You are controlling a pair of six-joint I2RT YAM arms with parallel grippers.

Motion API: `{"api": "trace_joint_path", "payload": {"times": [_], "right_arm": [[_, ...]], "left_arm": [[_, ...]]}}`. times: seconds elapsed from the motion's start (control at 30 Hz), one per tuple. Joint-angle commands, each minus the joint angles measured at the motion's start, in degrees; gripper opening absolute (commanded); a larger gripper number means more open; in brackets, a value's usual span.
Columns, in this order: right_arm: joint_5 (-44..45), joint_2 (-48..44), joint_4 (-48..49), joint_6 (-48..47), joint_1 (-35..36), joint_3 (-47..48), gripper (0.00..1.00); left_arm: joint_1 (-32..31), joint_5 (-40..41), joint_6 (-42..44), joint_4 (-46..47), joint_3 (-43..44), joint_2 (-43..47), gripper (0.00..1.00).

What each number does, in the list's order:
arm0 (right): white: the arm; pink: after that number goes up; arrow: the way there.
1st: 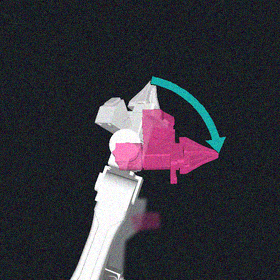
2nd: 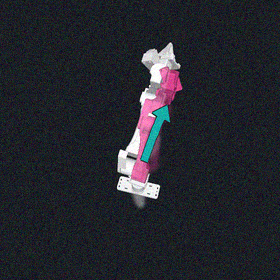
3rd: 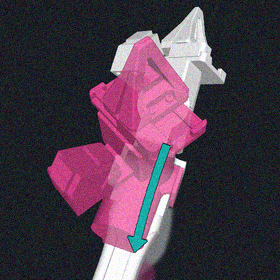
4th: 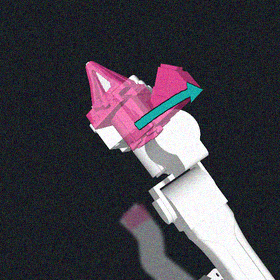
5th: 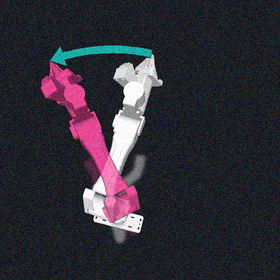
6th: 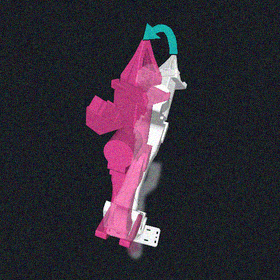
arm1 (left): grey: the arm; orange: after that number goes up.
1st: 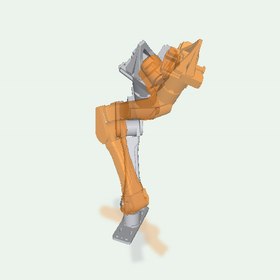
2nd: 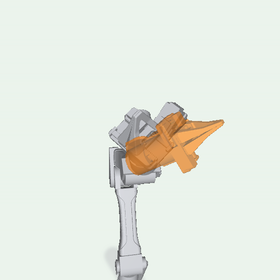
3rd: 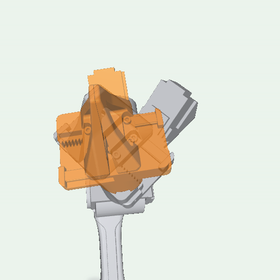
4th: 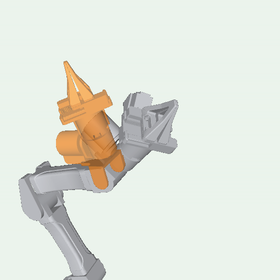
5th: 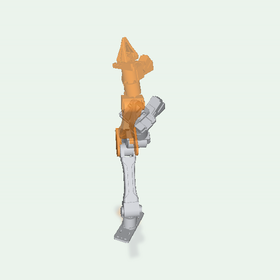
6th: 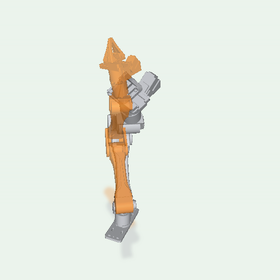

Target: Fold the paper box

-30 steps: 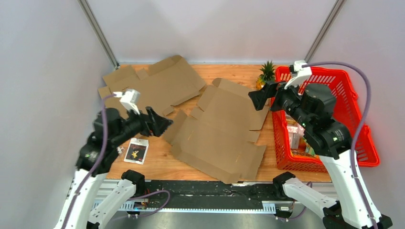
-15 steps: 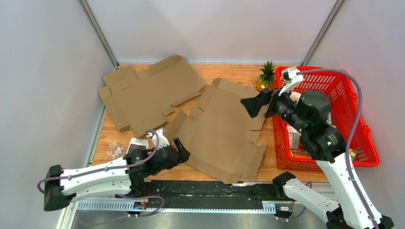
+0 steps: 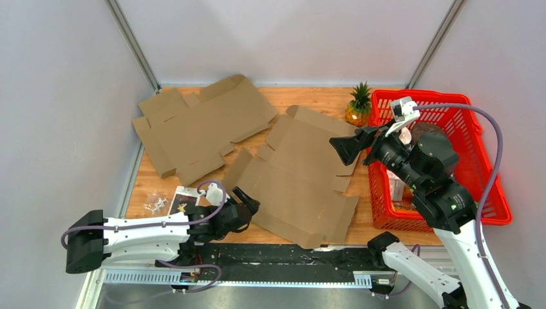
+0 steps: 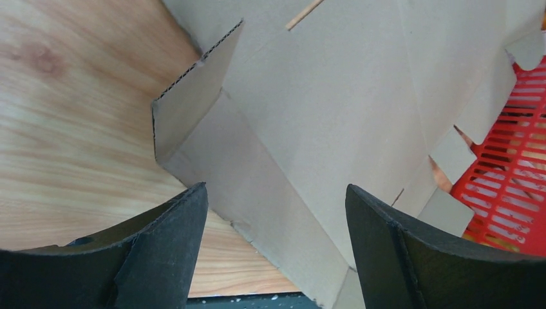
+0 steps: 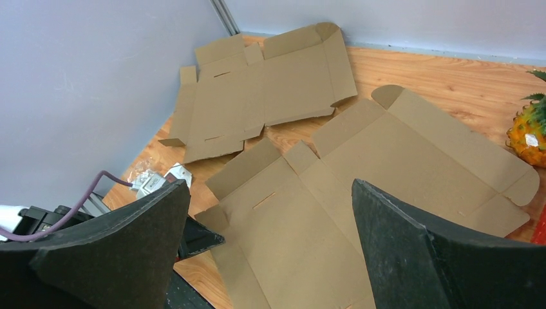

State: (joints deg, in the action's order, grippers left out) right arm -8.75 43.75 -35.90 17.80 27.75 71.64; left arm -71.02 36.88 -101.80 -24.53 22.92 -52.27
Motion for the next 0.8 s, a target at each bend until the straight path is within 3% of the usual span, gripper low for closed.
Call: {"api": "trace_joint_path", "payload": {"times": [0.0,0.17,0.27,0.43,0.63,0.73,0.77], "right_arm": [[-0.4,-0.2,2.7,0.6,0.4,-0.5,1.0],[-1.2,-0.2,3.9,1.6,0.4,-1.6,1.0],[-1.5,-0.2,4.6,2.2,0.5,-2.2,1.0],[-0.7,-0.9,3.8,1.9,0.5,-1.9,1.0],[-0.6,-1.1,3.9,2.1,0.5,-2.7,1.0],[-0.9,-0.9,4.5,2.9,0.5,-3.3,1.0],[-0.9,-0.9,4.6,2.9,0.5,-3.4,1.0]], "left_arm": [[-1.9,3.0,-7.0,-10.1,4.0,-0.1,0.86],[-1.9,-2.2,-11.4,-11.9,4.3,-2.4,0.82],[-1.9,-3.7,-12.2,-4.8,2.0,-4.2,0.81],[-1.9,-3.6,-15.5,10.8,-3.6,-7.1,0.71],[-1.9,-2.5,-17.4,21.0,-5.5,-12.1,0.68],[-1.9,-2.3,-16.6,24.4,-5.9,-15.2,0.5],[-1.9,-2.7,-16.4,27.6,-6.4,-15.6,0.32]]}}
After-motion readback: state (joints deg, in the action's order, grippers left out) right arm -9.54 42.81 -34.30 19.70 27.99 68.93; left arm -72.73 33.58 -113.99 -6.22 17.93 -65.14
